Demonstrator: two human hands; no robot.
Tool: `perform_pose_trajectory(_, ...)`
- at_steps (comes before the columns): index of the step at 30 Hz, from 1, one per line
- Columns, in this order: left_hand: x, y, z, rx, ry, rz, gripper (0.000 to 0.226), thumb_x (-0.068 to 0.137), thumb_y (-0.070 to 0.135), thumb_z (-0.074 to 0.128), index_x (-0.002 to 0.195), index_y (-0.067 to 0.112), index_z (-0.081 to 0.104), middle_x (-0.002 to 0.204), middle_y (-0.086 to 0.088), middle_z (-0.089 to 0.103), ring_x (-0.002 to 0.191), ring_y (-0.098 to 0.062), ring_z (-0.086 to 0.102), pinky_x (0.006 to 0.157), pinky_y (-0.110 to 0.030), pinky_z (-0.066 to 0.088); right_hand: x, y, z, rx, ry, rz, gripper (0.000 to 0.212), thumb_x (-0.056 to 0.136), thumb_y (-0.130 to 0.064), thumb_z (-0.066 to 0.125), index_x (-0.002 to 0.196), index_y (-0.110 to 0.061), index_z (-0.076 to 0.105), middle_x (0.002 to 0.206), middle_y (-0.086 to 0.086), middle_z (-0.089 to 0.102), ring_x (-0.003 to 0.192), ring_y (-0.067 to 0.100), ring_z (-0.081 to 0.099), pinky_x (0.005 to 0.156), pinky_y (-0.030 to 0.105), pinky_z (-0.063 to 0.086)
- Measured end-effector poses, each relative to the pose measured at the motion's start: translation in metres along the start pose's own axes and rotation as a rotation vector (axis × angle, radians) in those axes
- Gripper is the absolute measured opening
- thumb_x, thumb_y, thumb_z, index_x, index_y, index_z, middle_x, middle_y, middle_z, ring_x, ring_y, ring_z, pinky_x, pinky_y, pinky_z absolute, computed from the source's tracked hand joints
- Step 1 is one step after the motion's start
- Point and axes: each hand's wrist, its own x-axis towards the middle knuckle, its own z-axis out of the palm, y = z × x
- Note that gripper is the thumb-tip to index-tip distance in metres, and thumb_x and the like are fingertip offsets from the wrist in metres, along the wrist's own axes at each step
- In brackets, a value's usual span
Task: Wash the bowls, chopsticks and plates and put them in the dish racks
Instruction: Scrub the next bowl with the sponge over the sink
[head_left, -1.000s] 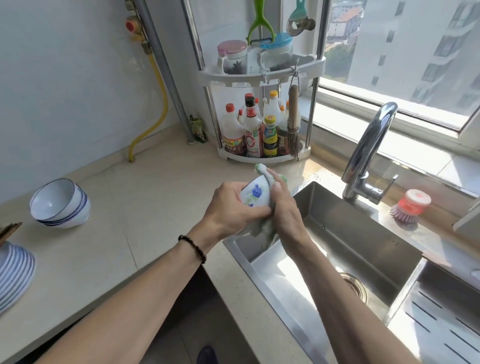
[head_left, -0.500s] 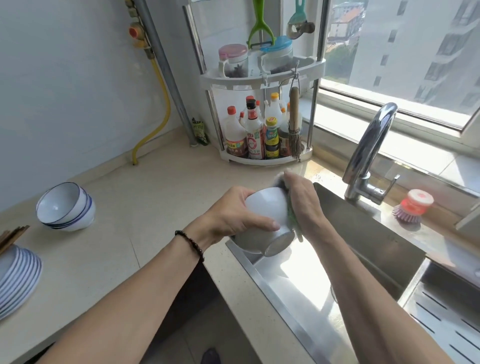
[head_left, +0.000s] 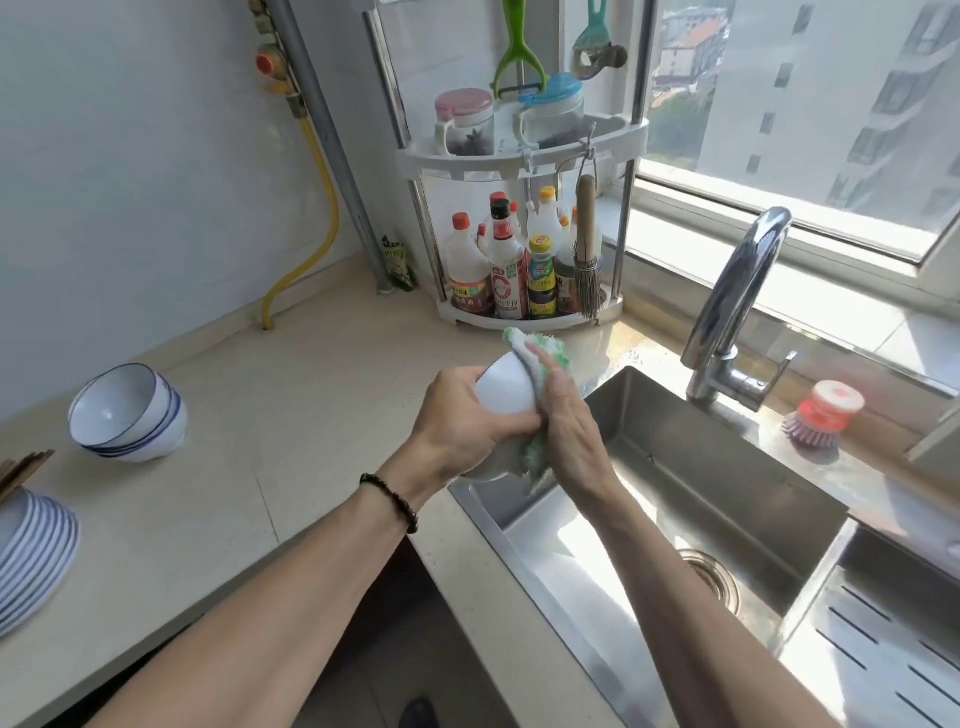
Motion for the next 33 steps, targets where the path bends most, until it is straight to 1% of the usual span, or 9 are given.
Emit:
perform_pose_trajectory(3,-0.004,-0.004,0.002,-0.05,0.025,-0.036,0.032,0.068,0.015,0.09,0.096,0.013,0.074,0.093,-0.005,0.075,0.082,-0.021,0.072,0.06,-0.03,0.058,0.012,-0.005,-0.003,0.146,-0.009,0.156,0.044,0.105,-0.057,0.024,0.119,-0.042,0.063,0.125,0.011,0.06,0.112,0.024,0.061,0.094,0.04,0.054)
perform_pose_trajectory(6,-0.001,-0.004,0.0,-0.057,0.021,-0.077,0.022,0.072,0.013,0.087,0.09,0.008,0.074,0.088,-0.007,0.076,0.078,-0.021,0.072,0.053,-0.025,0.053,0.006,-0.004,0.007,-0.143,-0.099,0.035,0.05,0.101,-0.062,0.024,0.141,-0.046,0.05,0.131,0.003,0.047,0.125,0.021,0.049,0.109,0.042,0.042)
perform_pose_trajectory(10,-0.006,0.002,-0.008,-0.054,-0.071,0.019,0.035,0.067,0.012,0.091,0.097,0.012,0.074,0.095,-0.007,0.074,0.086,-0.025,0.072,0.063,-0.032,0.059,0.012,-0.011,-0.004,0.309,0.043,0.316,0.044,0.104,-0.053,0.033,0.119,-0.034,0.07,0.123,0.016,0.064,0.108,0.035,0.065,0.084,0.048,0.056)
perform_pose_trajectory(14,-0.02,0.005,-0.015,-0.29,-0.213,0.112,0.04,0.064,0.014,0.09,0.101,0.016,0.074,0.1,-0.005,0.075,0.091,-0.022,0.072,0.067,-0.031,0.058,0.02,-0.007,-0.023,0.464,0.057,0.578,0.052,0.097,-0.05,0.048,0.117,-0.007,0.066,0.104,0.021,0.069,0.093,0.036,0.066,0.082,0.047,0.053)
perform_pose_trajectory(18,-0.01,0.012,-0.026,-0.214,-0.486,-0.014,0.064,0.048,0.05,0.095,0.1,0.018,0.076,0.103,-0.008,0.076,0.097,-0.026,0.071,0.079,-0.037,0.06,0.019,-0.01,-0.031,0.306,0.131,0.464,0.037,0.089,-0.042,0.058,0.1,-0.007,0.063,0.093,0.018,0.059,0.082,0.033,0.058,0.077,0.045,0.047)
perform_pose_trajectory(23,0.0,0.019,-0.009,0.081,-0.405,-0.056,0.036,0.063,0.016,0.092,0.095,0.01,0.075,0.092,-0.01,0.077,0.086,-0.029,0.072,0.085,-0.051,0.06,0.014,-0.036,-0.025,-0.071,0.095,0.159,0.043,0.105,-0.032,0.041,0.067,-0.014,0.052,0.067,0.009,0.054,0.07,0.03,0.051,0.061,0.035,0.04)
perform_pose_trajectory(25,0.001,0.016,-0.001,0.092,-0.286,-0.031,0.025,0.068,0.012,0.09,0.087,0.012,0.074,0.087,-0.007,0.076,0.081,-0.026,0.072,0.073,-0.042,0.061,0.004,-0.036,-0.018,-0.14,0.013,0.032,0.042,0.108,-0.042,0.033,0.091,-0.025,0.068,0.096,0.009,0.06,0.088,0.026,0.059,0.076,0.035,0.047)
perform_pose_trajectory(28,0.004,0.013,0.0,0.032,-0.181,0.016,0.015,0.075,0.007,0.085,0.08,0.011,0.072,0.079,-0.005,0.074,0.071,-0.021,0.071,0.06,-0.031,0.056,-0.013,-0.021,-0.012,-0.288,-0.077,-0.086,0.043,0.104,-0.054,0.025,0.138,-0.048,0.052,0.131,0.001,0.044,0.121,0.017,0.046,0.102,0.033,0.04)
perform_pose_trajectory(33,-0.008,0.011,0.009,-0.017,-0.166,0.051,0.023,0.07,0.006,0.088,0.086,0.01,0.073,0.083,-0.005,0.075,0.07,-0.016,0.071,0.06,-0.028,0.056,0.008,-0.022,-0.023,0.036,0.013,0.076,0.049,0.108,-0.049,0.023,0.12,-0.035,0.069,0.107,0.009,0.067,0.101,0.027,0.066,0.094,0.048,0.054)
